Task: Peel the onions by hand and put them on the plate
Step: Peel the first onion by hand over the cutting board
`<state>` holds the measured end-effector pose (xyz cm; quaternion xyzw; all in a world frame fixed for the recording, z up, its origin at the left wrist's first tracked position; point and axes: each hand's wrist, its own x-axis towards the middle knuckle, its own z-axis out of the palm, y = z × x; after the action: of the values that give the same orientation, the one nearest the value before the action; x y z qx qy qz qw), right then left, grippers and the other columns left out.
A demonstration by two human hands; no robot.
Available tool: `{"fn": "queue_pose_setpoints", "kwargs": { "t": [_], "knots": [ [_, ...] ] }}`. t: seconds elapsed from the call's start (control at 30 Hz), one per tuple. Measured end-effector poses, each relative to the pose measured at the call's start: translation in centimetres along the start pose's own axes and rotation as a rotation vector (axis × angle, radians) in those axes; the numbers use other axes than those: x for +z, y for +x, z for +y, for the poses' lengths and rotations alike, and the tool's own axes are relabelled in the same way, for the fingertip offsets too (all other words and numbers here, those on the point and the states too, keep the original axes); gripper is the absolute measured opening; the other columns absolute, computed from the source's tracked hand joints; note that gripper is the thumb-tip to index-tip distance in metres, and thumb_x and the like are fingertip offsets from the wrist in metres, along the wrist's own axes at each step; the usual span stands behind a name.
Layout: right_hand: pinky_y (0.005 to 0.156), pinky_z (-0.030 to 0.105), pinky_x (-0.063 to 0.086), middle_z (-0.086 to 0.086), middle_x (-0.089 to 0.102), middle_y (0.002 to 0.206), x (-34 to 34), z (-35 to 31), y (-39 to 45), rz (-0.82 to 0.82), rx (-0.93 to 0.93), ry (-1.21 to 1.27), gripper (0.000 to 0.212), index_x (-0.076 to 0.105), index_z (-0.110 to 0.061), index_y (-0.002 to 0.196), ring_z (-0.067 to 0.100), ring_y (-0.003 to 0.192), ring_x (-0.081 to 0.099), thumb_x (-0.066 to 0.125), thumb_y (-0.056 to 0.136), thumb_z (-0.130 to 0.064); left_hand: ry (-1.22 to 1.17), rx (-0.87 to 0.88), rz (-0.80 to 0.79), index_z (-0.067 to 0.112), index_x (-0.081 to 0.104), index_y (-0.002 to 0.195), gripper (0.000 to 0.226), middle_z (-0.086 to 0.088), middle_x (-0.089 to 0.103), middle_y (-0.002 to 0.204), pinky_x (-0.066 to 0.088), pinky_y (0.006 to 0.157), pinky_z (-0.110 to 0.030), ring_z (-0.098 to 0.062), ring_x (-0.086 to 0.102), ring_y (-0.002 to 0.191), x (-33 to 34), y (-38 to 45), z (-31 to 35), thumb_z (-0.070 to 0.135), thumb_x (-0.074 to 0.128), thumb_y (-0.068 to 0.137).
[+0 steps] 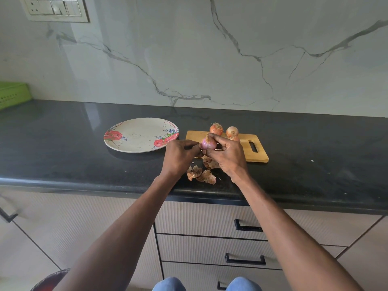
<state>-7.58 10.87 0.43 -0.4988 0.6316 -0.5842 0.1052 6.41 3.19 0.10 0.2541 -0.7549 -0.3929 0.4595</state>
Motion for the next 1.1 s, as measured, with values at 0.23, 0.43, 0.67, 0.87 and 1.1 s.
{"fn": "queue_pose_setpoints", "kwargs": {
  "t": [0.23, 0.43, 0.67, 0.87, 1.1],
  "knots": [
    [0.098, 0.03, 0.054, 0.002, 0.071, 0.118, -0.1, 0.3, 0.1, -0.013, 0.025, 0.057, 0.055, 0.065, -0.007, 0.128, 0.01, 0.108, 0.067, 0.084, 0.076, -0.011, 0.054, 0.001, 0.015, 0.001, 0.079, 0.099, 0.013, -0.006, 0.077, 0.081, 0.062, 0.076, -0.039, -0.015, 0.075, 0.073, 0.0, -0.2, 0.4, 0.005, 0.068, 0.093],
    [0.087, 0.025, 0.056, 0.0, 0.075, 0.108, -0.2, 0.0, 0.1, -0.039, 0.068, 0.154, 0.045, 0.068, -0.008, 0.121, 0.006, 0.098, 0.07, 0.081, 0.078, -0.006, 0.024, -0.025, 0.038, 0.004, 0.078, 0.094, 0.012, -0.002, 0.075, 0.077, 0.062, 0.074, -0.036, -0.013, 0.075, 0.071, 0.1, -0.4, 0.8, 0.005, 0.066, 0.093],
    [0.078, 0.021, 0.055, 0.001, 0.076, 0.101, -0.5, -0.1, 0.0, -0.038, 0.108, 0.264, 0.034, 0.069, -0.011, 0.11, 0.009, 0.093, 0.07, 0.076, 0.078, 0.0, -0.179, -0.167, 0.12, 0.005, 0.076, 0.087, 0.011, -0.014, 0.076, 0.076, 0.062, 0.079, -0.048, -0.027, 0.077, 0.074, -0.2, 0.0, -0.1, 0.004, 0.066, 0.091],
    [0.098, 0.053, 0.052, 0.017, 0.069, 0.111, -0.7, 0.2, 0.1, -0.036, 0.186, 0.403, 0.023, 0.073, -0.021, 0.091, 0.035, 0.109, 0.065, 0.08, 0.069, -0.019, -0.263, -0.283, 0.165, -0.002, 0.074, 0.1, 0.013, -0.016, 0.075, 0.085, 0.063, 0.079, -0.044, -0.029, 0.076, 0.077, -0.3, 0.6, -1.0, -0.001, 0.064, 0.092],
    [0.09, 0.041, 0.057, 0.01, 0.073, 0.108, -0.7, 0.1, -0.1, 0.018, 0.174, 0.396, 0.029, 0.072, -0.014, 0.099, 0.03, 0.108, 0.067, 0.084, 0.073, -0.011, -0.094, -0.189, 0.083, 0.011, 0.079, 0.102, 0.017, -0.01, 0.076, 0.086, 0.062, 0.062, -0.039, -0.024, 0.074, 0.072, -0.1, 0.1, -0.1, 0.022, 0.068, 0.096]
  ]
}}
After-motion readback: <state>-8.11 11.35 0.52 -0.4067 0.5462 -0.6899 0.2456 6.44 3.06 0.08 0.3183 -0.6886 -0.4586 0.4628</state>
